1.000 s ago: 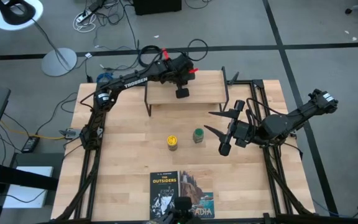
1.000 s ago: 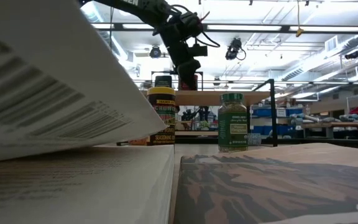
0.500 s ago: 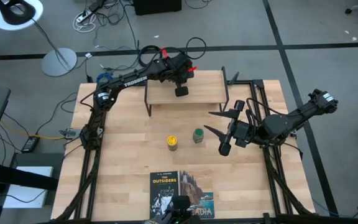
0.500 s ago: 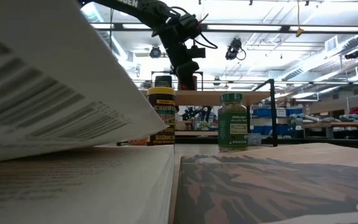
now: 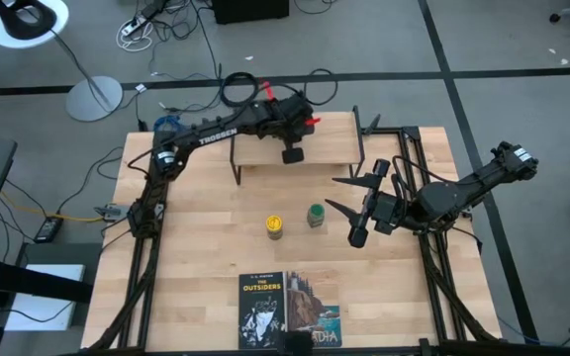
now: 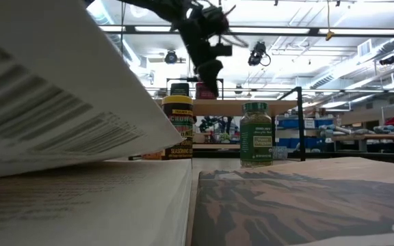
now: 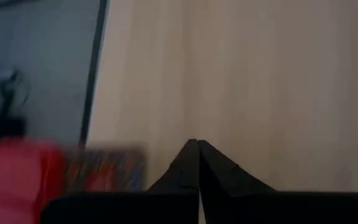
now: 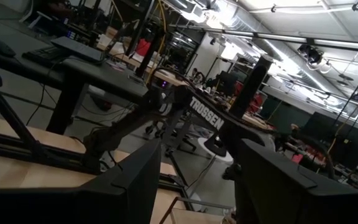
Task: Shelf spices
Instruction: Put the green seasoning bottle on the shelf
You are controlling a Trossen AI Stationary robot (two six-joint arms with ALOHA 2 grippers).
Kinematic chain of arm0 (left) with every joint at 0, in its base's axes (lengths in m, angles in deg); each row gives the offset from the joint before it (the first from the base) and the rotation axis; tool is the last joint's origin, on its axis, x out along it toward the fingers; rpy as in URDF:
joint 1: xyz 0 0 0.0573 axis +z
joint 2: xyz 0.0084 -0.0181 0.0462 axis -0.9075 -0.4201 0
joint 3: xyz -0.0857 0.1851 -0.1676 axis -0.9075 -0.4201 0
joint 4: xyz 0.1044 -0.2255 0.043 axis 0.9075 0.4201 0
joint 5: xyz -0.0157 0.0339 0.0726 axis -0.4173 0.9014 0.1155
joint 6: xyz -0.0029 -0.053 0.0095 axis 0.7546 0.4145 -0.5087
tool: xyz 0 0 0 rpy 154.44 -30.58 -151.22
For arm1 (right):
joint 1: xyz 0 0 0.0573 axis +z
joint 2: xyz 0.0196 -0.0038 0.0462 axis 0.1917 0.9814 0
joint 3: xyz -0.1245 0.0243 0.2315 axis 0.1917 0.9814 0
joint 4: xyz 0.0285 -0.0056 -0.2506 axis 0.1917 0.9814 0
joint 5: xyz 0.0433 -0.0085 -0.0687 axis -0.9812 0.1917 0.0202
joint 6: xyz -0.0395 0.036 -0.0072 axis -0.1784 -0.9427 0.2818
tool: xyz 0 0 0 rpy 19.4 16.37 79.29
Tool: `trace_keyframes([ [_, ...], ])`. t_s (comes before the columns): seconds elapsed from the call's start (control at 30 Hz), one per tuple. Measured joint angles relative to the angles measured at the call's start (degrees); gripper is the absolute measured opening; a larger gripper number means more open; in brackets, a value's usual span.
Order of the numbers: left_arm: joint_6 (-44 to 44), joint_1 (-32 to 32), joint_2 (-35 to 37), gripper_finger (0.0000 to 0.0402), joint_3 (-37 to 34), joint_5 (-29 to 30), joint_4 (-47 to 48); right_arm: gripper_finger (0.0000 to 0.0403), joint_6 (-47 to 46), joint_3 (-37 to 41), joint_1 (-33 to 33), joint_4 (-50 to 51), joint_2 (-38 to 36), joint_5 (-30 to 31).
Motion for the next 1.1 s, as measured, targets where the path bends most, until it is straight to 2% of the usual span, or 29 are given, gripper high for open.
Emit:
trace_keyframes([
  [0.2,3.21,-1.57,6.46,0.0001,0.31,-7.10,-9.38,0.0215,0.36,0.00,1.47,0.11,0.00,0.51],
  [0.4,5.42,-1.51,15.53,0.0001,-0.64,-9.30,-10.29,0.0215,2.44,-0.04,4.22,0.11,0.00,4.45],
  [0.53,7.10,-1.62,24.09,0.0000,-5.91,-9.50,-12.57,0.0215,2.80,-0.04,5.47,0.00,0.00,5.55],
  [0.67,8.80,-1.85,35.19,0.0000,-19.43,-8.37,-21.96,0.0215,2.80,-0.04,5.87,-0.09,0.00,5.50],
  [0.87,15.21,-2.14,53.29,0.0000,-49.21,-7.83,-38.40,0.0215,2.80,-0.04,5.86,-0.61,0.00,4.77],
  [1.0,21.01,-4.99,61.37,0.0000,-68.01,-7.79,-52.05,0.0215,1.10,-0.04,5.81,-0.59,0.23,-1.12],
  [1.1,23.97,-7.80,65.02,0.0000,-78.64,-8.04,-62.48,0.0215,-0.98,-0.04,5.44,-0.67,0.69,-6.41],
])
